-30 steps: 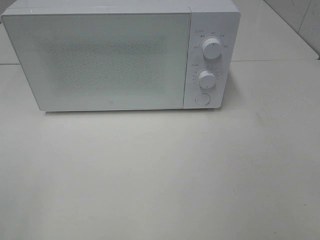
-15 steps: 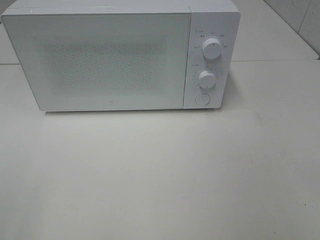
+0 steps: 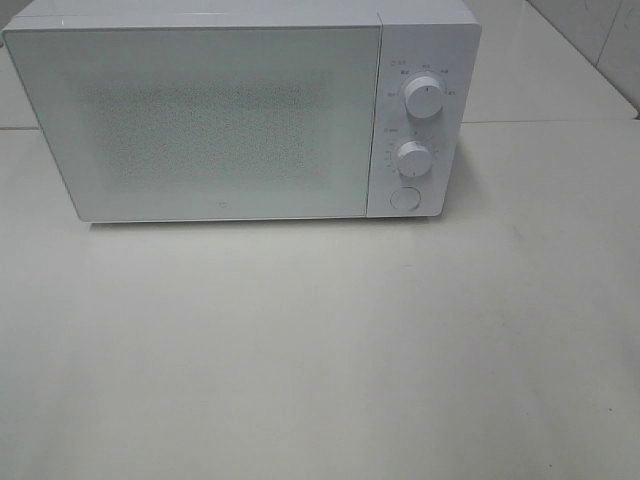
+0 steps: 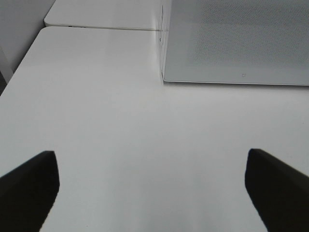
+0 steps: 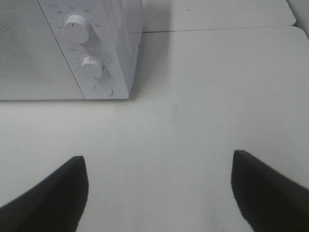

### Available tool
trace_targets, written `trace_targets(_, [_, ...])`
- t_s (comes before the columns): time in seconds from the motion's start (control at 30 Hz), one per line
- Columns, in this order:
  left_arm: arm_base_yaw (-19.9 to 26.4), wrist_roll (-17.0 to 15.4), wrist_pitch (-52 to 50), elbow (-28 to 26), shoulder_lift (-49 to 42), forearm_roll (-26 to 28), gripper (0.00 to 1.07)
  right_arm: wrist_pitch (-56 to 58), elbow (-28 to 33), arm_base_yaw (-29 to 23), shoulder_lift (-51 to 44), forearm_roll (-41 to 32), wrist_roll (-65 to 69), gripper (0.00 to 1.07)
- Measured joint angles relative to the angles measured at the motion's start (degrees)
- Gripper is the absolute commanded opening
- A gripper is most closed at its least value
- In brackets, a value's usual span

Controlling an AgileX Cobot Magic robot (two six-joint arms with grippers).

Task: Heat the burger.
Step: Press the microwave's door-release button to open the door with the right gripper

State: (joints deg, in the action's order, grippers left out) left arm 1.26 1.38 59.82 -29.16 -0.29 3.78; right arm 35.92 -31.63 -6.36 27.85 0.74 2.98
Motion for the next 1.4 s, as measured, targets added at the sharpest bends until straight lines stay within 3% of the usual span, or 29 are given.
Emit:
trace_targets(0.33, [0.0, 0.0, 0.0, 0.0, 0.0, 0.0, 1.0, -20.0, 0.0, 0.0, 14.5, 0.0, 0.0, 0.76])
trace_targets(1.07, [0.0, 0.0, 0.0, 0.0, 0.0, 0.0, 1.0, -44.12, 0.17, -0.17, 36.04, 0.0, 1.55, 0.76])
trace_targets(1.33, [0.0, 0.0, 0.0, 0.0, 0.0, 0.0, 1.0, -62.17, 5.61, -4.64, 42.34, -1.72, -0.52, 0.76])
trace_targets(1.4, [0.0, 0.0, 0.0, 0.0, 0.0, 0.0, 1.0, -67.27, 7.22, -6.76, 44.52, -5.33, -3.5, 0.76])
